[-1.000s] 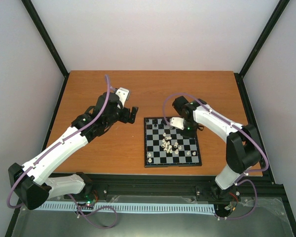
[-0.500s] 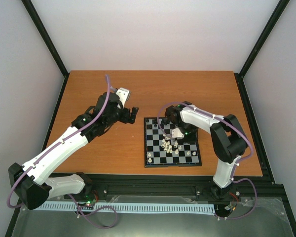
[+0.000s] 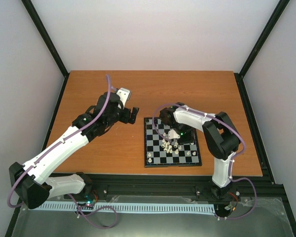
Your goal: Set up the chess pieces on the board
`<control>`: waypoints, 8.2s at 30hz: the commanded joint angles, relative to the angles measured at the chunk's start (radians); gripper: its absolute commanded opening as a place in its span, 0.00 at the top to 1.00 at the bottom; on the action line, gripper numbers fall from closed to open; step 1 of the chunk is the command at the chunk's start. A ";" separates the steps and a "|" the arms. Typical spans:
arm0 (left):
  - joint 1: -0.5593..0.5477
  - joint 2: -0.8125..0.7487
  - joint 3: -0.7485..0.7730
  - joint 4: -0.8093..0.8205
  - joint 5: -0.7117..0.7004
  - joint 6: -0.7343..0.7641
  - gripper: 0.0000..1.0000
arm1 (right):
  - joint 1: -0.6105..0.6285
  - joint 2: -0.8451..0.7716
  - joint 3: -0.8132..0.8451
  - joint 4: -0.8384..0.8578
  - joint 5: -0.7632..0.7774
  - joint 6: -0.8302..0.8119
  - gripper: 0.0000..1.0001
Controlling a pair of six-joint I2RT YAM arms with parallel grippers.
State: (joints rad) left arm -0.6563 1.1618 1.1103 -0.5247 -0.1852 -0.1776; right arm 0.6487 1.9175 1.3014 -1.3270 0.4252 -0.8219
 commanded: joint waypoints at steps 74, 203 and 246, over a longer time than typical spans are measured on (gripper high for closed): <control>0.007 0.012 0.049 -0.003 0.001 -0.020 0.00 | -0.429 -0.764 -0.471 0.268 -0.699 0.053 0.93; -0.071 0.276 0.143 -0.121 0.223 0.058 0.08 | -0.153 -0.758 -0.425 0.411 -0.682 0.156 0.94; -0.069 0.296 0.146 -0.127 0.223 0.055 0.07 | -0.098 -0.683 -0.612 0.466 -0.719 0.077 0.91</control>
State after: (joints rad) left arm -0.7311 1.4540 1.2167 -0.6464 0.0372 -0.1116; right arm 0.5407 1.2266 0.7013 -0.8967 -0.3275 -0.7689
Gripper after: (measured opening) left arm 0.930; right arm 0.091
